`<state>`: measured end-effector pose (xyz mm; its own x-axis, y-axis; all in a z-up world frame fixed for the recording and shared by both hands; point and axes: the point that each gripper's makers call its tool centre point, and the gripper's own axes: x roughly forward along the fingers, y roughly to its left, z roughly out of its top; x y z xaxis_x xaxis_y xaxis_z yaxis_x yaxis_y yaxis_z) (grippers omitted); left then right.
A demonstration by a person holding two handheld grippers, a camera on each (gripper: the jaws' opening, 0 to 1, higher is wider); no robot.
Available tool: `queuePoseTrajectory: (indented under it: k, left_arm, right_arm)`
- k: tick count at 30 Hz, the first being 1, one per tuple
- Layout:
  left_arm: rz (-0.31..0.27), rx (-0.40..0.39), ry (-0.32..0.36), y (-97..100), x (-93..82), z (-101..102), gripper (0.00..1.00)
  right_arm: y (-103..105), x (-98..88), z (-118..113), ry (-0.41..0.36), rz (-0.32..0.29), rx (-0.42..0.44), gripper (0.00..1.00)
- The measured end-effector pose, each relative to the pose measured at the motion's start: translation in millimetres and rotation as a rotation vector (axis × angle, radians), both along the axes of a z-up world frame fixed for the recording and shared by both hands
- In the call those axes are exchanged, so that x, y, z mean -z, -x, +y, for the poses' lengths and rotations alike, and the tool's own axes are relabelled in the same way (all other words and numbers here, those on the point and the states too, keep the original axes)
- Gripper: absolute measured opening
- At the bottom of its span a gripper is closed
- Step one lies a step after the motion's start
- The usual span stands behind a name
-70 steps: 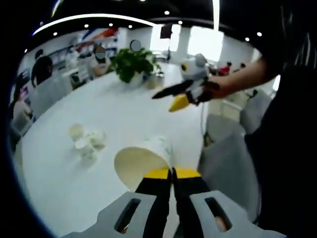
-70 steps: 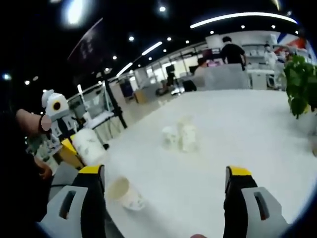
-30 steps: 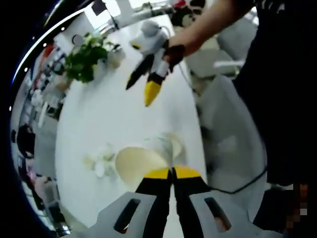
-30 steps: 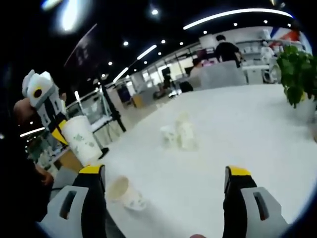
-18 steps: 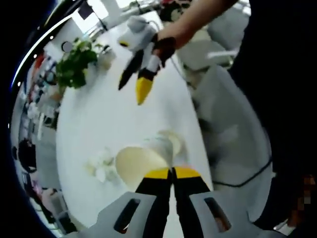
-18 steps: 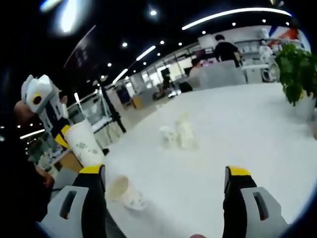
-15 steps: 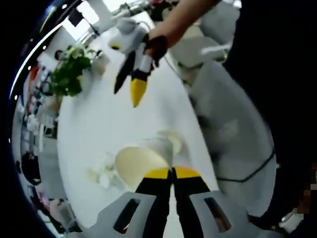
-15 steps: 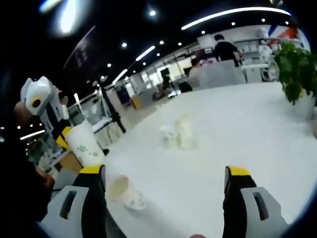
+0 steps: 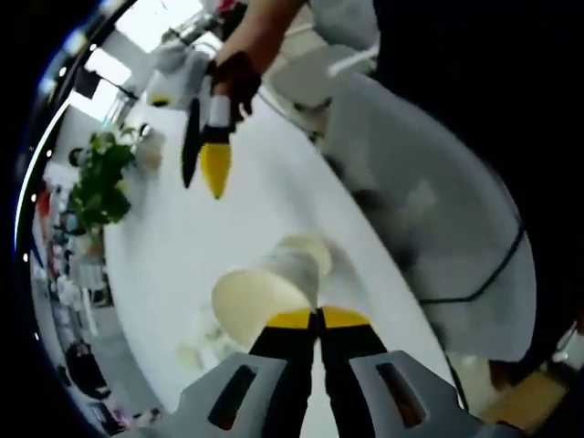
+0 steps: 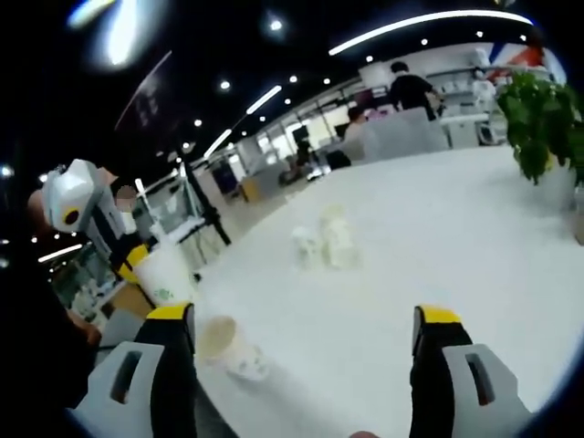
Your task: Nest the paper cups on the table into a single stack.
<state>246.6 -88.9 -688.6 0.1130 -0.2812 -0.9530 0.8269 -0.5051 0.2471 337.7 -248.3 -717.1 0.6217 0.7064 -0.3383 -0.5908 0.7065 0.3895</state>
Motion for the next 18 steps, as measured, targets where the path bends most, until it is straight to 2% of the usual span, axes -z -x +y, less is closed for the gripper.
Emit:
queuePoseTrajectory:
  k: [18]
  left_arm:
    - [0.042,-0.057,-0.004,-0.4,23.6,-3,0.0]
  right_arm:
    - [9,4.7,-3,-0.006,0.018,0.004,0.97]
